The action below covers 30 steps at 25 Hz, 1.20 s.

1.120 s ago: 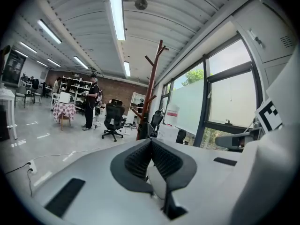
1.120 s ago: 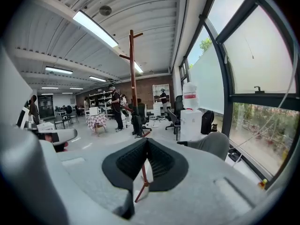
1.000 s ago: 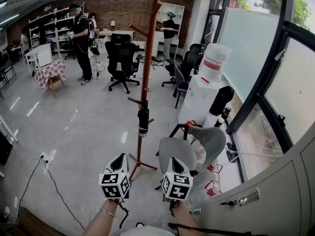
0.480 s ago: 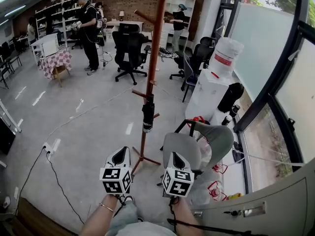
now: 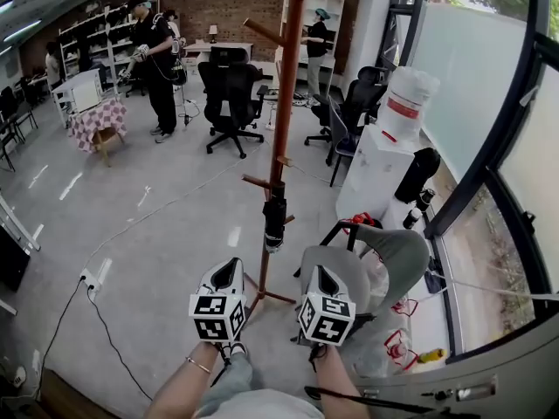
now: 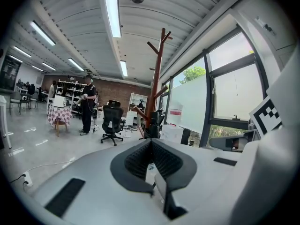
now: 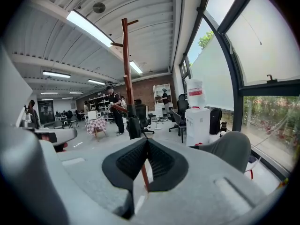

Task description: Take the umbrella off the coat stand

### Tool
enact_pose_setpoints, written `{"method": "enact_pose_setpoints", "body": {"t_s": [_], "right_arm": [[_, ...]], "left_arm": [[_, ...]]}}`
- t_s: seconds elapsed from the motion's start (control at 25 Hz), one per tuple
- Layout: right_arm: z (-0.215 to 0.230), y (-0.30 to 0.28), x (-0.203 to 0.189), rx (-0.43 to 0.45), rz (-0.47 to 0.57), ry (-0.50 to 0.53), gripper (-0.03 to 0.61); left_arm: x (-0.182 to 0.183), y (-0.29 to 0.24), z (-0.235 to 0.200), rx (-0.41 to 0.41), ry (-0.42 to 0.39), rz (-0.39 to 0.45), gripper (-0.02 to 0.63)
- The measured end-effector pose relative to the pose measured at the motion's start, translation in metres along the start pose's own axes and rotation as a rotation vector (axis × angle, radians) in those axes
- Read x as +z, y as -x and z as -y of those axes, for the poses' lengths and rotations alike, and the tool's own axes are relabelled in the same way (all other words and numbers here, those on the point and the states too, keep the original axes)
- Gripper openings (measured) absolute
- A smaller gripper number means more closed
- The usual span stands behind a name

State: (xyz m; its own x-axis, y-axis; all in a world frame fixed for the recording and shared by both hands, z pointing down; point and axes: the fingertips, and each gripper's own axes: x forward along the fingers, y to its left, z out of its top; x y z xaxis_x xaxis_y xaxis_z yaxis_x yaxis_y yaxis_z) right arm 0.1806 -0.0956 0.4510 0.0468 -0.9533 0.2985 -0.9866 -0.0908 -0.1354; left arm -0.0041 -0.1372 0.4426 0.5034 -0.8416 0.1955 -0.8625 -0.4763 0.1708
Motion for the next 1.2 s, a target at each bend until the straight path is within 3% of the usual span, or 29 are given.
{"method": "enact_pose_setpoints", "body": {"t_s": [0.64, 0.92, 1.2], "right_arm": [[-0.021, -0.134, 0.079, -0.072, 0.045, 0.032, 0.005], [-0.020, -0.161, 0.083, -0.084, 0.029, 0.044, 0.005], [-0.018, -0.172, 0.066, -0.053, -0.026, 0.054, 0.005]], "left_arm": [[0.071, -0.135, -0.080, -0.073, -0.005, 0.023, 0.005], [0.061, -0.180, -0.103, -0.067, 0.025, -0.015, 0.005], [0.044, -0.184, -0.104, -0.041, 0.050, -0.047, 0.005]]}}
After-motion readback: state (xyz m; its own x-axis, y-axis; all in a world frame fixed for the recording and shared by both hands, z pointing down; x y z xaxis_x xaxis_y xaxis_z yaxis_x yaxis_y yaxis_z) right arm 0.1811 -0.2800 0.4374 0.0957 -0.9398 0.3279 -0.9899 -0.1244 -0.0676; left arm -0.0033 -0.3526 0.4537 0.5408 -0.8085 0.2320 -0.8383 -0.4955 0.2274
